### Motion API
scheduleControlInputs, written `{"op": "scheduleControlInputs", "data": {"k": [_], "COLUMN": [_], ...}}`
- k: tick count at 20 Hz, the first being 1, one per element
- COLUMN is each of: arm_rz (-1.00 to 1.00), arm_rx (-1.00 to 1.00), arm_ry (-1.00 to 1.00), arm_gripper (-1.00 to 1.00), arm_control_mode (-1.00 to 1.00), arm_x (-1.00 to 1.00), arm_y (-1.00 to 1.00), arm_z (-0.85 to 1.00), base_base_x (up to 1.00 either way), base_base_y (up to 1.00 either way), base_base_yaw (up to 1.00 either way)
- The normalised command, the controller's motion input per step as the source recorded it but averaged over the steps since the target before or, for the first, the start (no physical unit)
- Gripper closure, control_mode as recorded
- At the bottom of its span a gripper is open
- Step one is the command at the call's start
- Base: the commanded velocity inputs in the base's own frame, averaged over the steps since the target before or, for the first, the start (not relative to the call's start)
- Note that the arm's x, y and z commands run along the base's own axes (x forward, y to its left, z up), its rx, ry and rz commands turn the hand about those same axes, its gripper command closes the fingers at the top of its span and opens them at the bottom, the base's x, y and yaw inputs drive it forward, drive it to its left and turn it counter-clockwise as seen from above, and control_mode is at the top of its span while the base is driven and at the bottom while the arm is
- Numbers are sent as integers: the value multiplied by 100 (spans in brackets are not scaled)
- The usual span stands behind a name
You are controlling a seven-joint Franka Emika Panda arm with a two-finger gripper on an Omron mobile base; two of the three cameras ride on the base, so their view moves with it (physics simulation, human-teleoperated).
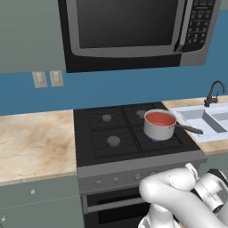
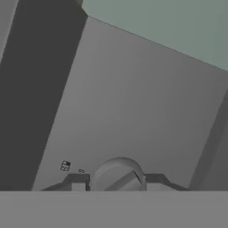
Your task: Wait until the marinara sauce is simmered to a deep red color and then turn off the stove.
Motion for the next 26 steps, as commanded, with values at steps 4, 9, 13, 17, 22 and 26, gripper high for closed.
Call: {"op": "scheduleControlInputs", "data": {"k": [4, 9, 13, 17, 22, 26], "arm_rz": [-3, -4, -4, -4, -4, -4], "arm_rx": [19, 18, 18, 17, 17, 17], "arm_ry": [2, 3, 3, 3, 4, 4], "arm_gripper": [100, 100, 100, 100, 100, 100], "arm_control_mode": [-100, -100, -100, -100, -100, -100], "arm_x": [0, 0, 0, 0, 0, 0], "arm_y": [-11, -9, -8, -7, -5, -4], "arm_z": [0, 0, 0, 0, 0, 0], "base_base_x": [0, 0, 0, 0, 0, 0], "base_base_y": [0, 0, 0, 0, 0, 0], "base_base_yaw": [0, 0, 0, 0, 0, 0]}}
